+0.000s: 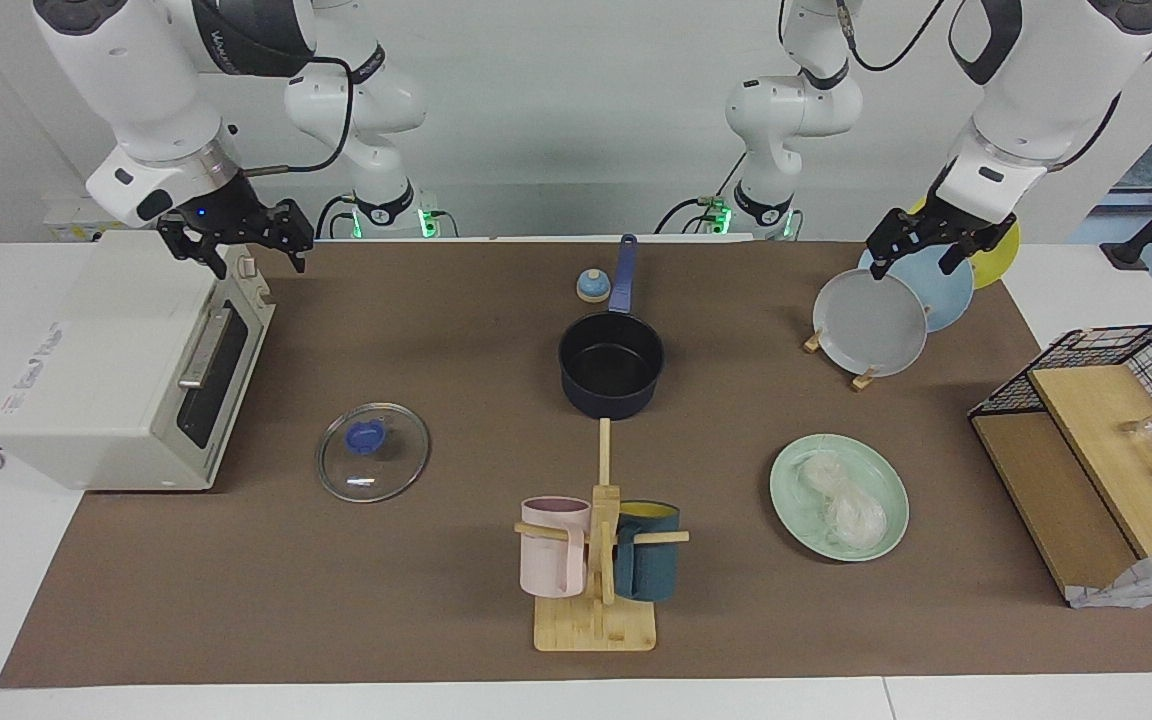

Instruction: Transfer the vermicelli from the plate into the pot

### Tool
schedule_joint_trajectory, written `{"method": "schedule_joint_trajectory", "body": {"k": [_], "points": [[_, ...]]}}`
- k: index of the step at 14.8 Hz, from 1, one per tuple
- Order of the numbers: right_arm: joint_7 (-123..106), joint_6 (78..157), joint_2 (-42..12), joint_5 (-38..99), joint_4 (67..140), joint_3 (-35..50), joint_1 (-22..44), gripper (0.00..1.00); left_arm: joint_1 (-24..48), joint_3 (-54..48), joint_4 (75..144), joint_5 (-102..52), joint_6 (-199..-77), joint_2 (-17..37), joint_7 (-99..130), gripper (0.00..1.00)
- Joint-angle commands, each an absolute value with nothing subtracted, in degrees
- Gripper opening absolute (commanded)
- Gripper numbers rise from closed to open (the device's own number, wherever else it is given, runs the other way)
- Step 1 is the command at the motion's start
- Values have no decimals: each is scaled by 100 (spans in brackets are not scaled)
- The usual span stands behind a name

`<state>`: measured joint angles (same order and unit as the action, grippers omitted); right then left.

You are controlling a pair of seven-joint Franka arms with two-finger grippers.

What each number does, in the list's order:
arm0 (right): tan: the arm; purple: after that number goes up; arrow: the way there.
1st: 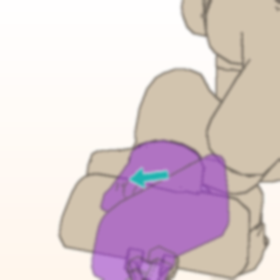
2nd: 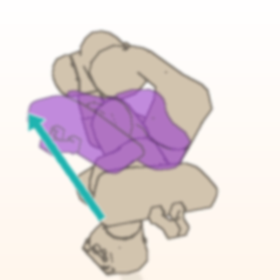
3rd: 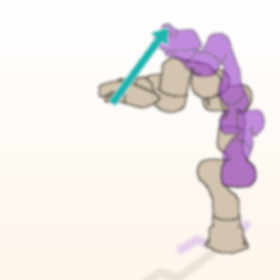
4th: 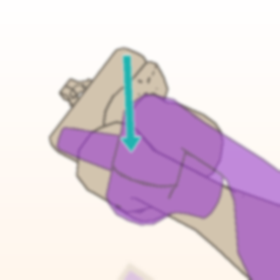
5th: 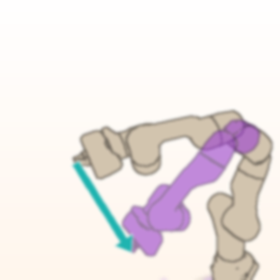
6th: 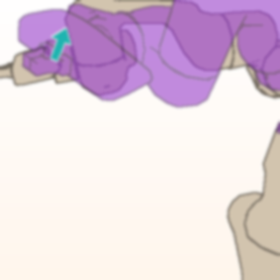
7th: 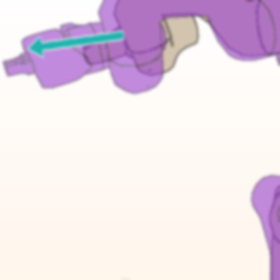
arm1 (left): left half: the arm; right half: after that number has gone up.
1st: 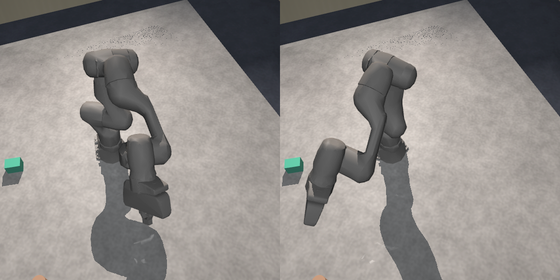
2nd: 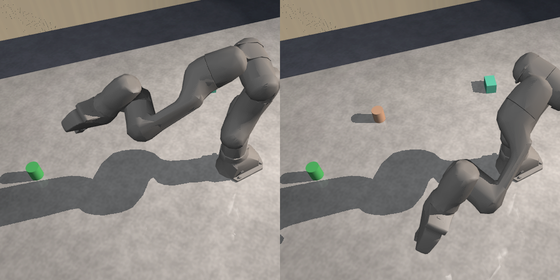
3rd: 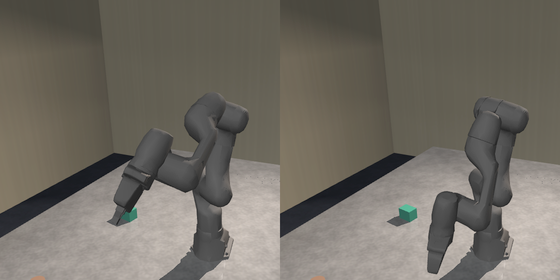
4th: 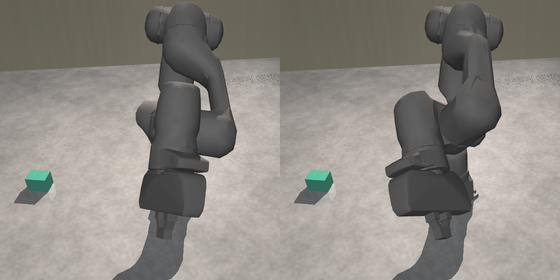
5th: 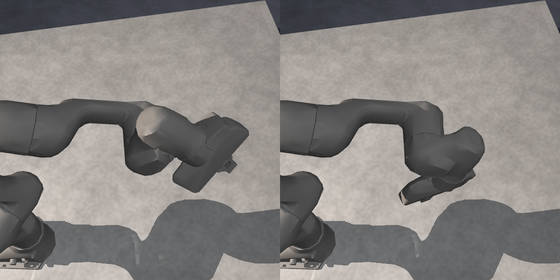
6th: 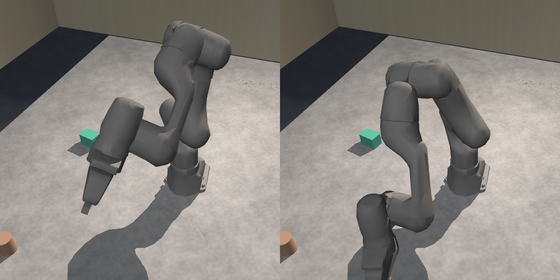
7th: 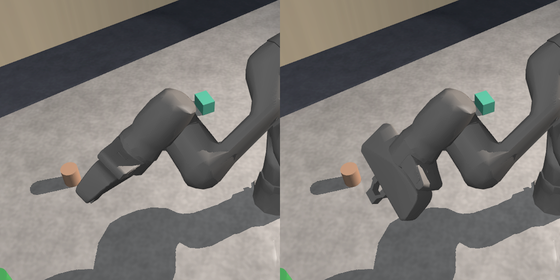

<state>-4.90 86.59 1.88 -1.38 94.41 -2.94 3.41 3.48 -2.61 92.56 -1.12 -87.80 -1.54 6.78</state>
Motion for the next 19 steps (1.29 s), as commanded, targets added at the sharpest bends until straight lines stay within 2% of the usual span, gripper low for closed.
{"method": "schedule_joint_trajectory", "body": {"k": [1, 5, 7, 8, 10, 13, 15, 19], "points": [[-387, 8465, 342, -106, 9535, -290, 334, 100, 396, -246, 9299, -9, -8771, -220, 703, 100], [-439, 8481, 378, -105, 9606, -281, 334, 100, 387, -237, 9396, -9, -9149, -176, 799, 100], [-448, 8508, 378, -105, 9606, -281, 351, 100, 413, -237, 9264, -192, -9368, 279, 852, 100], [-448, 8595, 378, -97, 9633, -281, 352, 100, 413, -237, 9151, -219, -9552, 681, 861, 100], [-457, 9278, 457, -79, 9939, -264, 413, 100, 413, -246, 8669, -220, -9999, 1639, 853, 100], [-457, 9605, 212, -70, 10019, -255, 413, 100, 422, -246, 8604, -229, -11088, 2581, 905, 100], [-457, 10104, -60, -53, 10159, -220, 457, 100, 439, -246, 8604, -255, -11686, 2986, 1421, 100], [-448, 11361, -684, -18, 10598, -220, 686, 100, 466, -237, 8849, -203, -12329, 3164, 1626, 100]]}}
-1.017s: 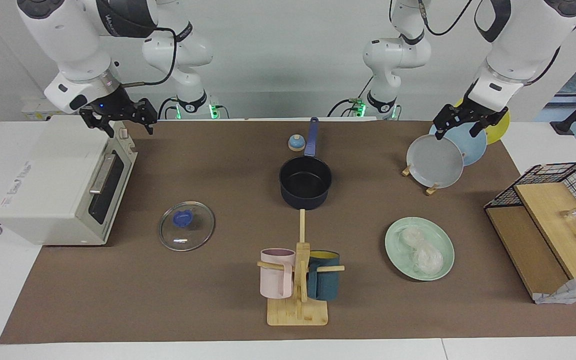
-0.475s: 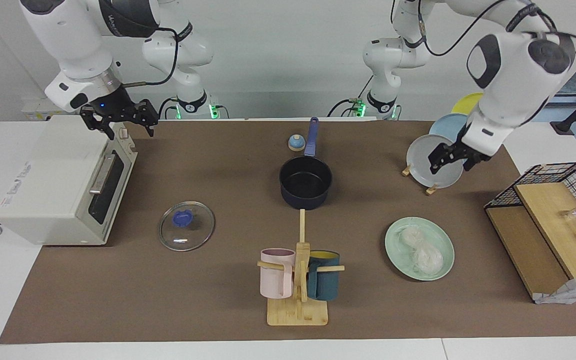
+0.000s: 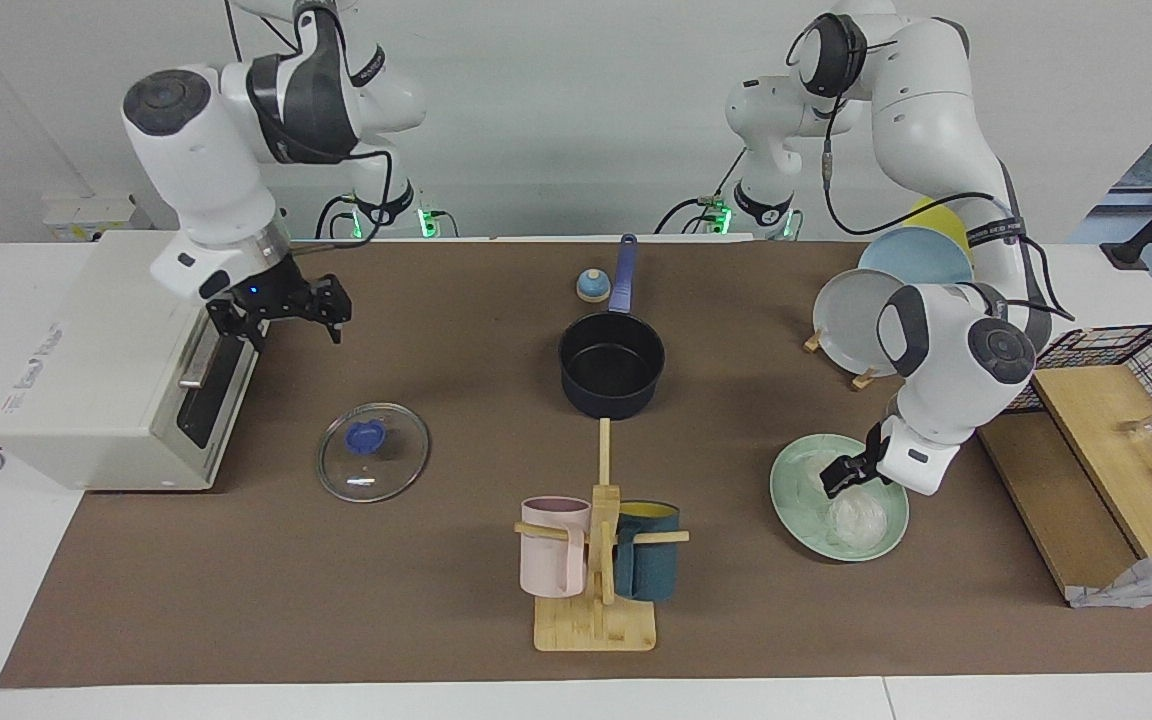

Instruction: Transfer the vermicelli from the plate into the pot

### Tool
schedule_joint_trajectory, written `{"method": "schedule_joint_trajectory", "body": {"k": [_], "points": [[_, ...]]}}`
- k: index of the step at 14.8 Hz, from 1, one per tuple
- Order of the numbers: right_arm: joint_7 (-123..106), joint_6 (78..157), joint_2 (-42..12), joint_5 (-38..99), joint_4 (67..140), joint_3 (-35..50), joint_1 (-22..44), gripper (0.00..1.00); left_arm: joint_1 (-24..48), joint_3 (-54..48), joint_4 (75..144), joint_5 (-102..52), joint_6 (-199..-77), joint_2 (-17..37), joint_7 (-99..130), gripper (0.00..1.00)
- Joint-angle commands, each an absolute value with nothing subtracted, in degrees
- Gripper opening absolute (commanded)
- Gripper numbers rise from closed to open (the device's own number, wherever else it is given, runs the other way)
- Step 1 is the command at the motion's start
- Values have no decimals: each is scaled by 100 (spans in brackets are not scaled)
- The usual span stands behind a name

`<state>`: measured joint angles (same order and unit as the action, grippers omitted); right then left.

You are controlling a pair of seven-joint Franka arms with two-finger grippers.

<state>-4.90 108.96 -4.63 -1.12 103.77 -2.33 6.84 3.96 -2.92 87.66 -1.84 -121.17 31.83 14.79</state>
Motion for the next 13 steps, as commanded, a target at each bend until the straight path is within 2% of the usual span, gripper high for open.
{"method": "schedule_joint_trajectory", "body": {"k": [1, 2, 3, 4, 5, 10, 11, 13], "points": [[-448, 11747, -807, -9, 10739, -220, 694, 100, 501, -229, 9103, -193, -12566, 3129, 1626, 100], [-448, 12203, -835, -9, 10993, -220, 694, 100, 510, -229, 9245, -185, -12699, 3085, 1626, 97], [-457, 12469, -844, -9, 11204, -211, 694, 100, 527, -229, 9237, -185, -12674, 3085, 1626, 82], [-457, 12602, -905, -9, 11310, -220, 694, 100, 553, -229, 9237, -193, -12674, 3076, 1626, 56], [-448, 12691, -975, -9, 11338, -220, 694, 100, 545, -229, 9220, -185, -12665, 3076, 1609, 1], [-483, 12980, -1467, 483, 11312, -220, 843, 100, 571, -246, 8598, -219, -11991, 3059, 1591, 0], [-544, 13147, -1529, 483, 11320, -220, 905, 100, 580, -255, 8361, -255, -11553, 2972, 1617, 0], [-571, 13210, -1678, 475, 11320, -220, 905, 100, 606, -281, 8279, -743, -10718, 2385, 1844, 0]]}}
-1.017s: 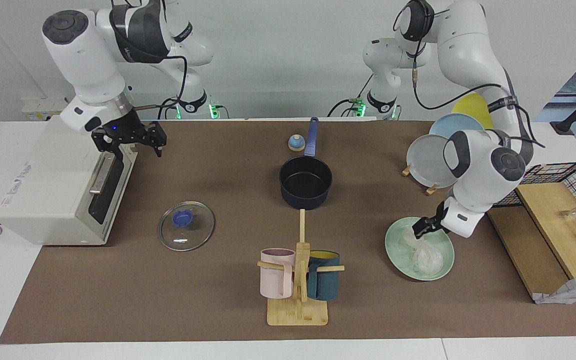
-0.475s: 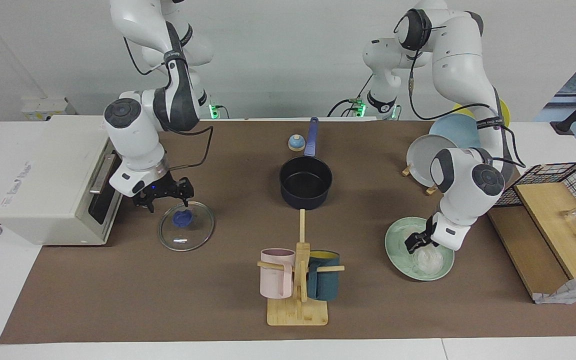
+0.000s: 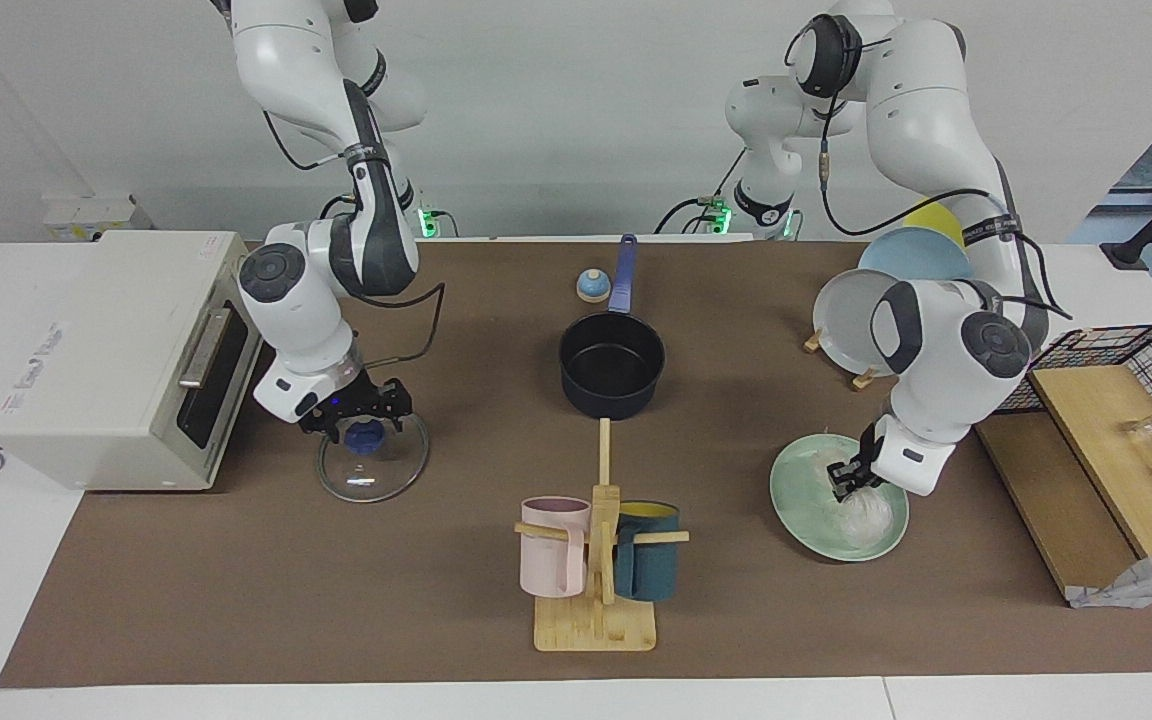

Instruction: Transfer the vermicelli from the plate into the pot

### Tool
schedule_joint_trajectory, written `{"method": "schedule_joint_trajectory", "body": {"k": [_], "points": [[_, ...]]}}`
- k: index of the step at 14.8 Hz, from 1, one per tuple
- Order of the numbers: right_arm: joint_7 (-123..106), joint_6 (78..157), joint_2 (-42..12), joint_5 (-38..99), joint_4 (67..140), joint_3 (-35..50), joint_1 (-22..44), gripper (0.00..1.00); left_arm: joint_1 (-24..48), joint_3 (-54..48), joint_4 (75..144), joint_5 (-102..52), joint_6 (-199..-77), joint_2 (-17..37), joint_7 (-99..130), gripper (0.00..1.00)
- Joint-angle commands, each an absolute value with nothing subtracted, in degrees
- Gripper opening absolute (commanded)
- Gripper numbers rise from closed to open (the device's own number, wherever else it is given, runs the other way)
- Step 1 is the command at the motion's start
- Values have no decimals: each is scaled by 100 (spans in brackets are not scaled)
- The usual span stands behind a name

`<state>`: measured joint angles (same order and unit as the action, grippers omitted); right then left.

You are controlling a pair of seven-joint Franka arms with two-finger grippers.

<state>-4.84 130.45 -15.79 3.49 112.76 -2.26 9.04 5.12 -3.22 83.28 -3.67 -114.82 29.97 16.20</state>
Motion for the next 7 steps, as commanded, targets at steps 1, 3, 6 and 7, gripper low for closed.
{"method": "schedule_joint_trajectory", "body": {"k": [1, 3, 6, 7], "points": [[-641, 13210, -1731, 414, 11320, -220, 905, 100, 720, -281, 8288, -921, -10314, 2043, 2063, 0], [-1219, 13210, -1766, 369, 11312, -220, 879, 100, 1219, -342, 8332, -1045, -9618, 1383, 2974, 0], [-1266, 13184, -1784, 369, 11285, -220, 896, 100, 2255, -352, 8962, -1195, -9526, 757, 4074, 0], [-1266, 13097, -1784, 360, 11224, -228, 905, 100, 2615, -352, 9435, -1221, -9884, 530, 4330, 0]]}}
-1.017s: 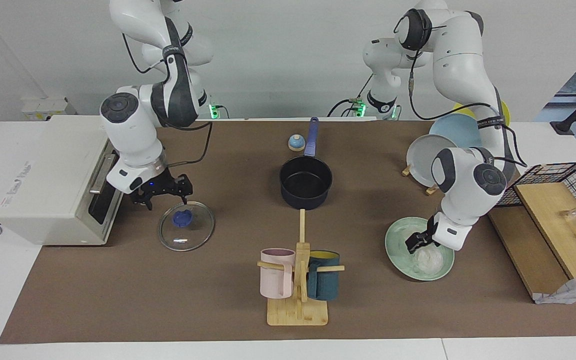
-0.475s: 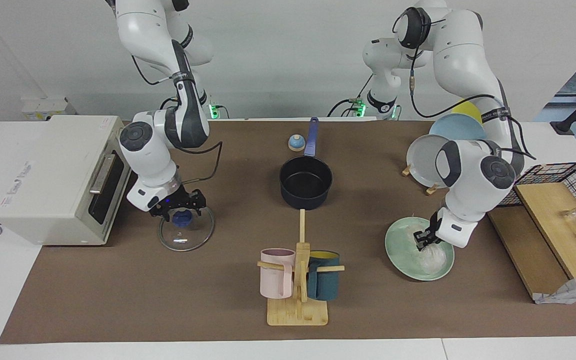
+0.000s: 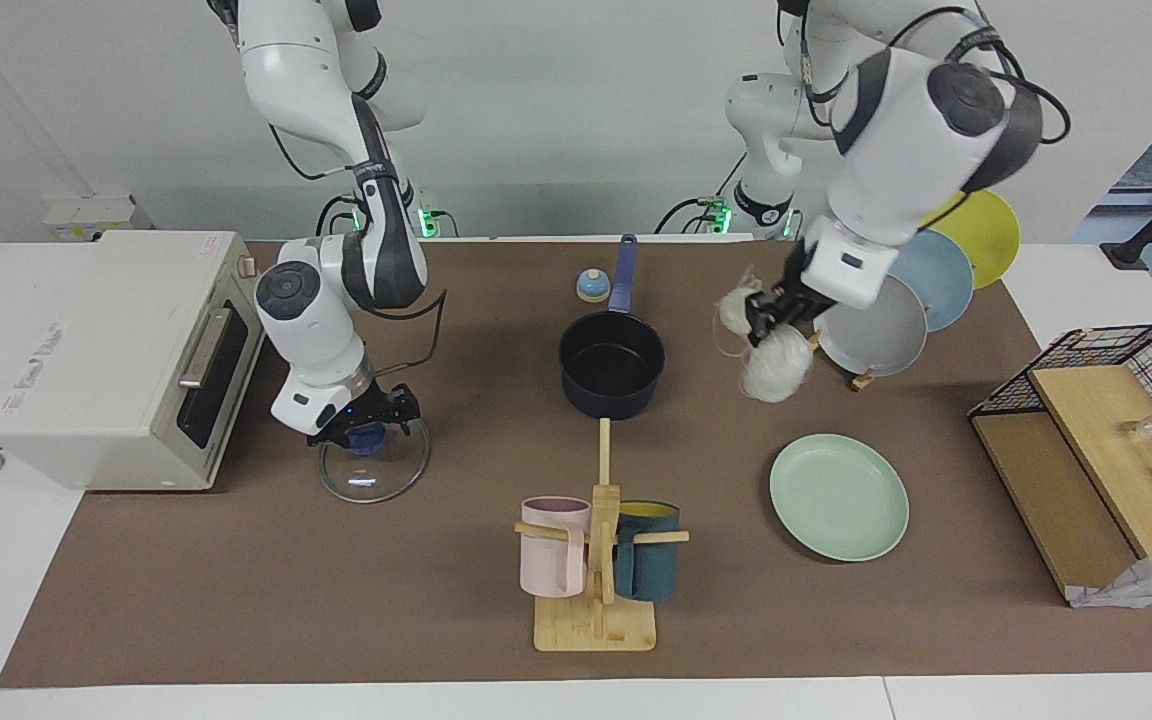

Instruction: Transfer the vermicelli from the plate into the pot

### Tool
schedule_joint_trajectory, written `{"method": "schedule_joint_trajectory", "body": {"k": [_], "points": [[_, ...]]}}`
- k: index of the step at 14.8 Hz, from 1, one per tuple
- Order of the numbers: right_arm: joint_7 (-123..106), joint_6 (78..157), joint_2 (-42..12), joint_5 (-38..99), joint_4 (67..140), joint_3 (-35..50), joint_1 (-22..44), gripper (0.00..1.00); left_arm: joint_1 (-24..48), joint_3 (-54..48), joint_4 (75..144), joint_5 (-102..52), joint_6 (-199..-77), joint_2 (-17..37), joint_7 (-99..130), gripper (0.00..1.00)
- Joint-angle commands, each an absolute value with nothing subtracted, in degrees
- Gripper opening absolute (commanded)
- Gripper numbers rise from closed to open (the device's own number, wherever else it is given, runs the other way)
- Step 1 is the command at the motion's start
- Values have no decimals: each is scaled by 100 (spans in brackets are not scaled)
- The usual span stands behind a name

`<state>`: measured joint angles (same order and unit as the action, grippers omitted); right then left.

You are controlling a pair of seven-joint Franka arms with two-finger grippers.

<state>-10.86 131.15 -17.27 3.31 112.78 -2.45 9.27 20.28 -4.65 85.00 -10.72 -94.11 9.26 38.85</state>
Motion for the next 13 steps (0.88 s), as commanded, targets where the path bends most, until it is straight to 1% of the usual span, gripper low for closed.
{"method": "schedule_joint_trajectory", "body": {"k": [1, 3, 6, 8, 10, 11, 13], "points": [[-1266, 13026, -1784, 326, 11154, -229, 905, 100, 2863, -352, 9918, -1335, -10253, 345, 4472, 0], [-1266, 12859, -1793, 72, 10996, -229, 914, 100, 3320, -351, 10640, -1459, -10843, 307, 4579, 0], [-1266, 12841, -1845, -35, 10951, -220, 914, 100, 3699, -352, 11379, -1459, -11888, 448, 4711, 0], [-1266, 12876, -1855, -35, 11004, -220, 914, 100, 3657, -343, 11575, -1459, -12294, 509, 4615, 0], [-1283, 12885, -1854, -35, 11021, -220, 905, 99, 3656, -343, 11575, -1459, -12514, 755, 4597, 0], [-1292, 12902, -1846, -35, 11048, -220, 897, 95, 3656, -343, 11593, -1459, -12646, 843, 4597, 0], [-1301, 12876, -1846, -35, 11057, -220, 896, 84, 3665, -334, 11593, -1450, -12875, 1036, 4544, 0]]}}
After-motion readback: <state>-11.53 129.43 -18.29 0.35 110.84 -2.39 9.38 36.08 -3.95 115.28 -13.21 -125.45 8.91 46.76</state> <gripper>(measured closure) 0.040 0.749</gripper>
